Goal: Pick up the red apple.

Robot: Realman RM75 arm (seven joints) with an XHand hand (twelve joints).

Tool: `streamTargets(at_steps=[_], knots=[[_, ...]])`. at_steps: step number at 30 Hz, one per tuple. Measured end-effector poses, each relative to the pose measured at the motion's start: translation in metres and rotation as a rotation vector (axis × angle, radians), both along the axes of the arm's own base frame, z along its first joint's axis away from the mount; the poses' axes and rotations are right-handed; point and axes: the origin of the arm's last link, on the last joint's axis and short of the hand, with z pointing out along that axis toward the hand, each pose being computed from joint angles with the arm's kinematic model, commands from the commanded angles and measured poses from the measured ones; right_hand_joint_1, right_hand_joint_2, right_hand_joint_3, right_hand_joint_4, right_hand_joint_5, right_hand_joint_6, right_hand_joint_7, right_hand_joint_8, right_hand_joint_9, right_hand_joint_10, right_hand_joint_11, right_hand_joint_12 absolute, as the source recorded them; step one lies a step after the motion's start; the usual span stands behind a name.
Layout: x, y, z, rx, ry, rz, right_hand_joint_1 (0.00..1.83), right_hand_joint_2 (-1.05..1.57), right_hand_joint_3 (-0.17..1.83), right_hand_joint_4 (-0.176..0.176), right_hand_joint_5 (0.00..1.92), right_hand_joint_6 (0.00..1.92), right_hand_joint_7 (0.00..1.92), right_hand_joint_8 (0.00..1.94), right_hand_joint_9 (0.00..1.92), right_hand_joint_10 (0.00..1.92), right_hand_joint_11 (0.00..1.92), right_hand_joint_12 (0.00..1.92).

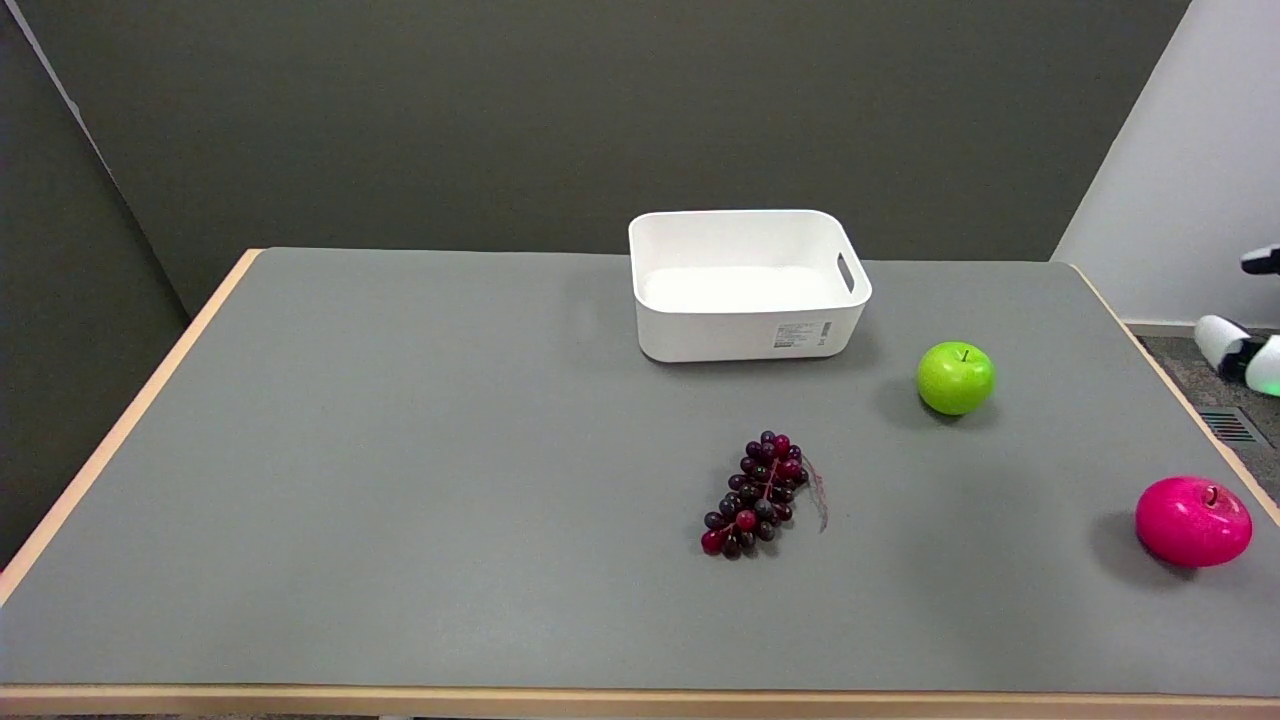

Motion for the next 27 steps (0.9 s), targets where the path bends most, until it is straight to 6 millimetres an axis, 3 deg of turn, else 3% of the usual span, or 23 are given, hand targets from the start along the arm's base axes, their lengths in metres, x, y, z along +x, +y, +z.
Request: streamTargets(at_steps=[14,27], knots=[[-0.016,0.024,0.027,-0.111,-0.099,-0.100,0.27,0.58,0.86,0.114,0.29,0.56,0.35,0.37,0.22,0.68,0.08,1.19],[-0.035,0.024,0.030,-0.115,-0.170,-0.223,0.25,0.56,0.85,0.094,0.26,0.48,0.31,0.34,0.19,0.69,0.07,1.20]])
